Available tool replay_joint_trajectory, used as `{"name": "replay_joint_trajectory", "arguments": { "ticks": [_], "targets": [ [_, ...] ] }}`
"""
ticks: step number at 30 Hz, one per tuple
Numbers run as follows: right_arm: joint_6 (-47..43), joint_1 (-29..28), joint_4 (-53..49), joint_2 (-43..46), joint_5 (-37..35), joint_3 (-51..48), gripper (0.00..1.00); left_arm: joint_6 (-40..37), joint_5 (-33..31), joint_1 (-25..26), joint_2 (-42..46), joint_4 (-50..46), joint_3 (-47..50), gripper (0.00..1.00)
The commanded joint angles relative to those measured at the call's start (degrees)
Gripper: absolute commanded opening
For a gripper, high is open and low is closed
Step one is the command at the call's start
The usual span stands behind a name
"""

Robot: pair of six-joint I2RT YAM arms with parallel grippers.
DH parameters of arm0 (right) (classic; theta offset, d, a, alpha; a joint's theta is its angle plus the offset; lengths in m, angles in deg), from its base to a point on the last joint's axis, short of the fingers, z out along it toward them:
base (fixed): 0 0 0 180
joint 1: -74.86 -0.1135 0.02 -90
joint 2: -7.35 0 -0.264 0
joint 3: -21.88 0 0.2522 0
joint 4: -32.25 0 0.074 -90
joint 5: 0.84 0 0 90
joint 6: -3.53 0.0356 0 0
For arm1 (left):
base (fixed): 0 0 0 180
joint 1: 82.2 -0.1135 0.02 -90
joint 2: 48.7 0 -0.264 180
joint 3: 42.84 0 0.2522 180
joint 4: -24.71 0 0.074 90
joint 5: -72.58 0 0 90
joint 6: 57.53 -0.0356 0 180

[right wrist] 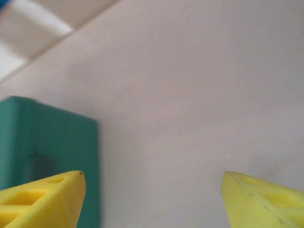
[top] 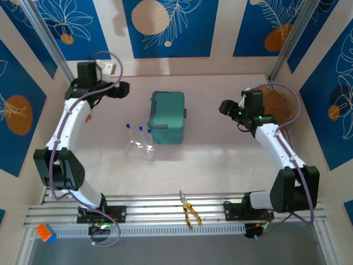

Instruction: Organize the chemistry lab equipment

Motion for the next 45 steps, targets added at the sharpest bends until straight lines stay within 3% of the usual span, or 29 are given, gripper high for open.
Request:
{"name": "replay_joint_trajectory", "arguments": {
  "ticks": [1,7,17,28,31,39,45],
  "targets": [
    [-10.7,1.3,2.5,3.7,-10.0,-5.1,0.77,4.4,0.9,-3.6,1.4,11.8,9.4,1.0],
    [-17.1,2.9,16.9,4.5,-9.9,-13.6,0.78,5.5,2.9,-9.2,2.8,26.6,23.6,1.0],
    [-21.8,1.1,34.0,-0.6,-5.5,-20.1,0.77,5.8,4.4,-9.3,0.4,50.6,40.9,1.0],
    [-25.3,-0.4,44.5,-8.1,-6.9,-23.0,0.77,5.1,8.3,-9.1,7.2,45.6,47.1,1.0],
    [-26.2,-1.2,44.2,-8.9,-6.3,-22.8,0.76,4.9,7.4,-9.2,6.6,46.0,48.5,1.0],
    [-28.4,-0.7,55.8,-8.6,-2.0,-29.3,0.75,8.7,6.4,-8.4,4.3,67.7,58.4,1.0],
    [-28.6,0.5,66.3,-7.5,2.2,-36.1,0.75,4.3,-4.1,-2.6,5.7,77.1,64.9,1.0]
  ]
}}
